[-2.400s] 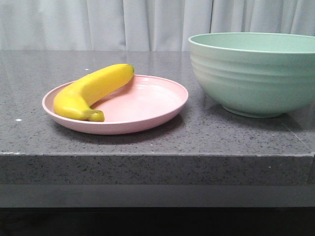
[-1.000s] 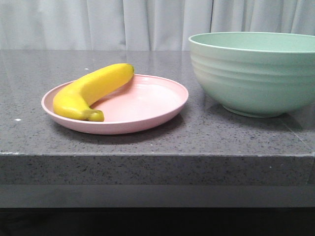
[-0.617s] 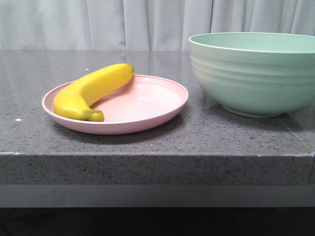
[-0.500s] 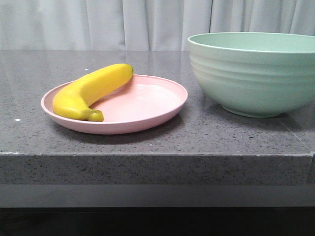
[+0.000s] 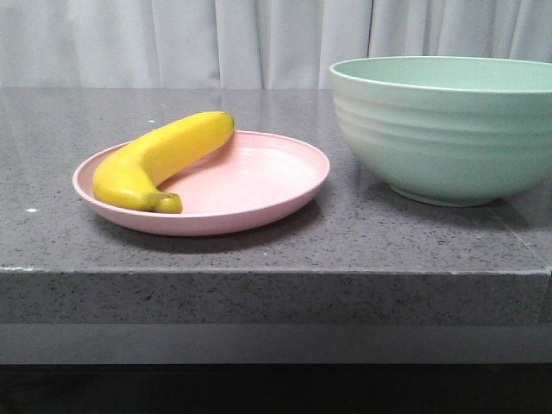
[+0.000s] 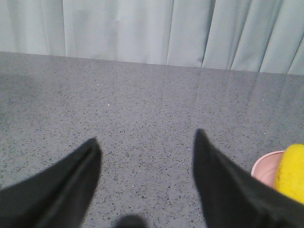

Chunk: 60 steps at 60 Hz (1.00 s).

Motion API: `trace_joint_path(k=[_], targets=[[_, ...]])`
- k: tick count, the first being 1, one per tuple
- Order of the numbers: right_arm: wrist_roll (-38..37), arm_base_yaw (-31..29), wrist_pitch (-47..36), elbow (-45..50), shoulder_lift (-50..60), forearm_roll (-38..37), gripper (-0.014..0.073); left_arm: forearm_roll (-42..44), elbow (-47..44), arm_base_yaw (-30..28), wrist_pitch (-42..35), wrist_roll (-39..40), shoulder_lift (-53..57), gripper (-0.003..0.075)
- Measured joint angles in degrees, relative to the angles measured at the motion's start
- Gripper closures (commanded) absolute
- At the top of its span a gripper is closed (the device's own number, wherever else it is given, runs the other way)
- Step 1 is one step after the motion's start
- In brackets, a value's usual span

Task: Transfer banana from pink plate to green bowl

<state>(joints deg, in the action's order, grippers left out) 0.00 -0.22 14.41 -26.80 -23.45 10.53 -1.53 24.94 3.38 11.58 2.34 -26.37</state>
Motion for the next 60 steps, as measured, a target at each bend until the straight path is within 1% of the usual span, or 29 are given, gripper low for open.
trace_joint_path(k=[1, 7, 14, 20, 26, 32, 38, 49, 60], targets=[[0.0, 0.0, 0.0, 0.0, 0.0, 0.0, -0.0032, 0.0, 0.0, 0.0, 0.0, 0.0, 0.0, 0.0013], [0.0, 0.0, 0.0, 0.0, 0.0, 0.0, -0.0031, 0.0, 0.0, 0.0, 0.0, 0.0, 0.0, 0.0050], [0.0, 0.0, 0.0, 0.0, 0.0, 0.0, -0.0031, -0.2, 0.0, 0.0, 0.0, 0.0, 0.0, 0.0107], [0.0, 0.0, 0.0, 0.0, 0.0, 0.0, -0.0031, -3.3, 0.1, 0.0, 0.1, 0.0, -0.4, 0.0162], [0.0, 0.0, 0.0, 0.0, 0.0, 0.0, -0.0031, -4.2, 2.3, 0.8, 4.6, -1.7, -2.5, 0.0195], [0.0, 0.0, 0.0, 0.0, 0.0, 0.0, -0.0031, -4.4, 6.8, 4.1, 10.8, -3.6, -7.4, 0.0197], [0.0, 0.0, 0.1, 0.0, 0.0, 0.0, -0.0031, -4.4, 12.5, 9.2, 15.7, -4.9, -14.6, 0.0197], [0.0, 0.0, 0.2, 0.0, 0.0, 0.0, -0.0031, -4.4, 21.0, 17.2, 20.0, -5.4, -28.9, 0.0197], [0.0, 0.0, 0.2, 0.0, 0.0, 0.0, -0.0031, -5.3, 28.5, 22.5, 23.6, -5.5, -42.1, 0.0197]])
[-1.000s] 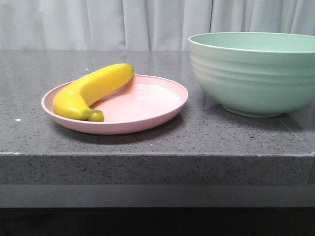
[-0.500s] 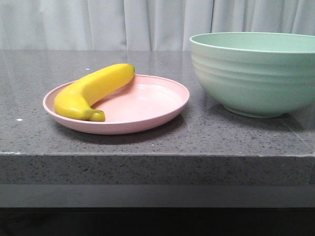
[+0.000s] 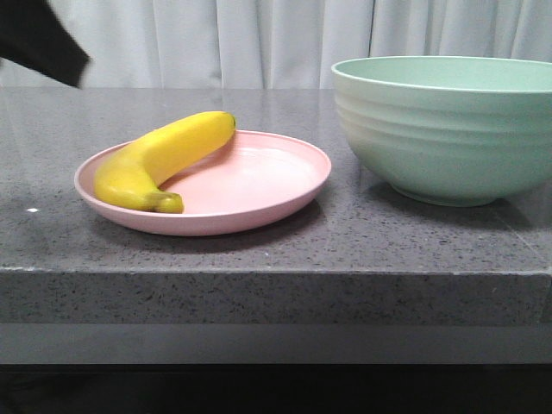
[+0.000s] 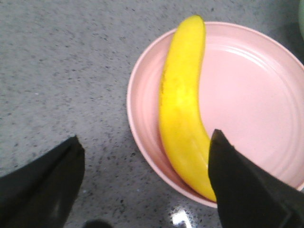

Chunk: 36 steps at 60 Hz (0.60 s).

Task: Transfer banana from pink plate to green bowl

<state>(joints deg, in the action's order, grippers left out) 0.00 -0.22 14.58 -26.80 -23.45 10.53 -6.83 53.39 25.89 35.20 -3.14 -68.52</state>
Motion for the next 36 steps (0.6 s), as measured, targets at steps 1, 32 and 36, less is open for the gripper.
trace_joint_path(k=[1, 32, 36], targets=[[0.0, 0.0, 0.0, 0.0, 0.0, 0.0, -0.0031, -0.1, 0.5, 0.3, 0.5, 0.0, -0.9, 0.0197], [0.0, 0.0, 0.5, 0.0, 0.0, 0.0, -0.0031, -1.5, 11.0, 5.0, 5.3, 0.0, -19.7, 0.0197], [0.0, 0.0, 0.6, 0.0, 0.0, 0.0, -0.0031, -1.5, 11.0, 5.0, 5.3, 0.0, -20.7, 0.0200]])
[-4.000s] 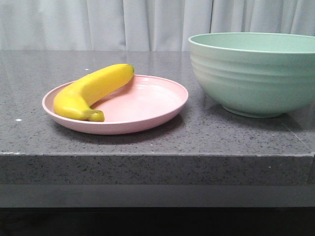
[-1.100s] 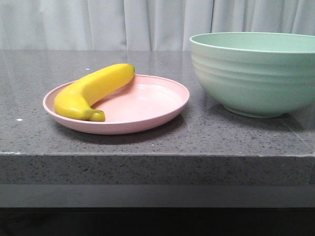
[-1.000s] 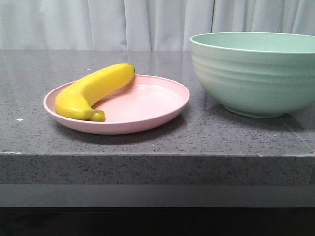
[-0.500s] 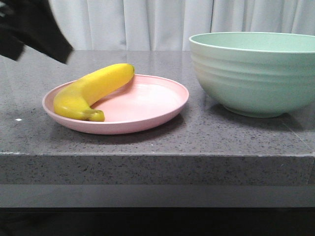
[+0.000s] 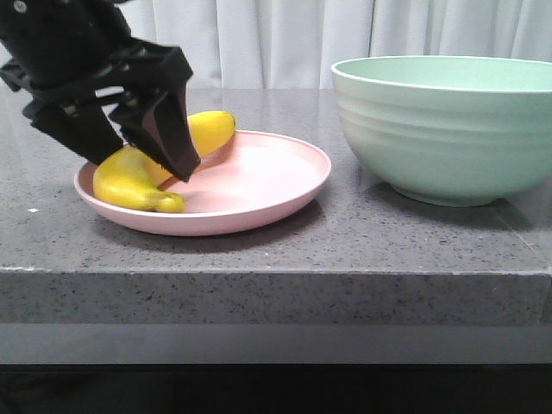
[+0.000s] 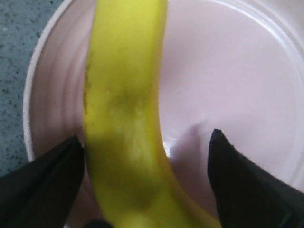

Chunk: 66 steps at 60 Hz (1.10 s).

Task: Transfer banana from pink plate to green bowl

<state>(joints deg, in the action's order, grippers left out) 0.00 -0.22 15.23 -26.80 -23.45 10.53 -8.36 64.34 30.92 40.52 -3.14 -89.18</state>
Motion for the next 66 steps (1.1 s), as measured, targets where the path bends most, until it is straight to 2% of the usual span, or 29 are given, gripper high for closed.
trace_joint_path(k=[8, 16, 33, 38, 52, 60, 66], targets=[[0.0, 0.0, 0.2, 0.0, 0.0, 0.0, -0.0031, 0.0, 0.1, 0.0, 0.1, 0.0, -1.6, 0.0235], [0.0, 0.0, 0.3, 0.0, 0.0, 0.0, -0.0031, 0.0, 0.2, 0.0, 0.1, 0.1, -1.7, 0.0304], [0.0, 0.0, 0.3, 0.0, 0.0, 0.0, -0.0031, 0.0, 0.2, 0.0, -1.0, 0.6, -1.7, 0.0566], [0.0, 0.0, 0.3, 0.0, 0.0, 0.0, -0.0031, 0.0, 0.5, 0.0, -1.2, 0.6, -1.8, 0.0617], [0.0, 0.0, 0.7, 0.0, -0.2, 2.2, -0.0031, 0.2, 7.1, 0.3, 1.3, 0.6, -1.8, 0.0640], [0.0, 0.0, 3.9, -1.4, -1.7, 11.7, -0.0008, 0.2, 11.8, 1.9, 5.3, 0.6, 0.5, 0.0640], [0.4, 0.7, 6.7, -3.5, -4.5, 20.3, 0.0051, -0.1, 14.4, 4.3, 7.3, 0.6, 2.5, 0.0640]])
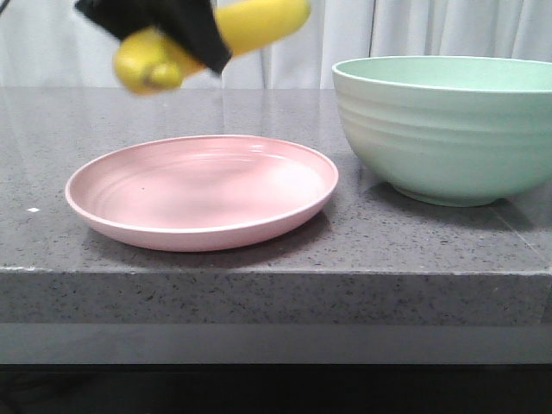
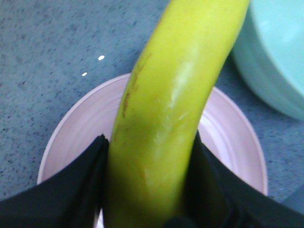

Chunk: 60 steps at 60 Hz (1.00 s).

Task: Transfer banana from pink plate to green bowl

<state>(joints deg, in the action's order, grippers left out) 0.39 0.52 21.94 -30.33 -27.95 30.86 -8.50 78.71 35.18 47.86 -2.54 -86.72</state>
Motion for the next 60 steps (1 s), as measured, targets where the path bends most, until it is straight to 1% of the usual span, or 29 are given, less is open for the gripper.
trace_joint_path(k=[4, 8, 12, 21, 24, 30, 36, 39, 44, 60], targets=[[1.0, 1.4, 1.1, -1.4, -2.3, 7.0, 0.0123, 0.0, 0.9, 1.7, 1.0, 0.0, 1.2, 0.0640], [3.5, 3.4, 1.5, -2.6, -4.7, 13.5, 0.0166, 0.0, 1.1, 3.5, 1.5, 0.0, 2.2, 0.0640], [7.0, 5.9, 1.5, -3.6, -7.6, 21.1, 0.0160, -0.1, 1.3, 5.4, 2.0, 0.0, 3.1, 0.0640], [17.9, 10.5, 1.5, -4.7, -13.2, 37.0, 0.0095, -0.2, 1.3, 8.6, 2.6, 0.0, 4.1, 0.0640], [22.9, 11.9, 1.5, -4.8, -15.4, 42.9, 0.0075, -0.2, 1.3, 9.2, 2.8, 0.0, 4.3, 0.0640], [31.1, 13.3, 2.5, -5.0, -19.0, 53.9, 0.0064, -0.3, 1.3, 9.7, 2.8, 0.0, 4.3, 0.0640], [41.0, 13.7, 5.2, -5.3, -23.6, 65.1, 0.0064, -0.3, 1.3, 9.8, 2.8, 0.0, 4.3, 0.0640], [45.5, 13.8, 7.2, -5.7, -25.9, 68.2, 0.0064, -0.3, 1.3, 9.8, 2.9, 0.0, 4.3, 0.0640], [49.7, 13.8, 10.5, -7.5, -29.9, 70.3, 0.0064, -0.3, 1.3, 9.8, 2.9, 0.0, 4.3, 0.0640], [51.8, 13.8, 17.7, -14.1, -41.0, 71.2, 0.0066, -0.3, 1.4, 9.8, 3.0, 0.1, 4.4, 0.0640]])
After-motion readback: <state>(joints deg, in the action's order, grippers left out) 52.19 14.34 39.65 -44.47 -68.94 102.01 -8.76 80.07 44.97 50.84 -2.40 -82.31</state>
